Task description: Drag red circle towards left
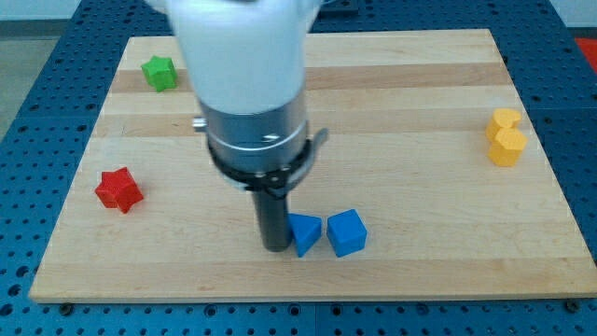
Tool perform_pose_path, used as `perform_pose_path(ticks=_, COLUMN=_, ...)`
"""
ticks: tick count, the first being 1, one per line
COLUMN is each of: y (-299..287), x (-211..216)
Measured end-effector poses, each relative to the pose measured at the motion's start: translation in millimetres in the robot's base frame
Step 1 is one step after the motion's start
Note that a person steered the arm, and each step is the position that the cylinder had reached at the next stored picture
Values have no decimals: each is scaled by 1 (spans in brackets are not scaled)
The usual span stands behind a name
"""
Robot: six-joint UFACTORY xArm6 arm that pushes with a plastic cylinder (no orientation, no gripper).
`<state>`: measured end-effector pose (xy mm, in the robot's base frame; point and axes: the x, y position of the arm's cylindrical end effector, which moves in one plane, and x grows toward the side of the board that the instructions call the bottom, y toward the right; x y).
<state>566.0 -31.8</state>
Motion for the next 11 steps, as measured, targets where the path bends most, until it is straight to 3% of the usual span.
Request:
perform_pose_path(ticks=2, y=17, x=-4)
perform_pose_path(ticks=6, y=11, x=-75)
perform_pose_path(ticks=8, y=11, x=-90)
perform_pose_path(ticks=10, y=52, x=-123)
perform_pose_path(ticks=11, y=42, x=-133)
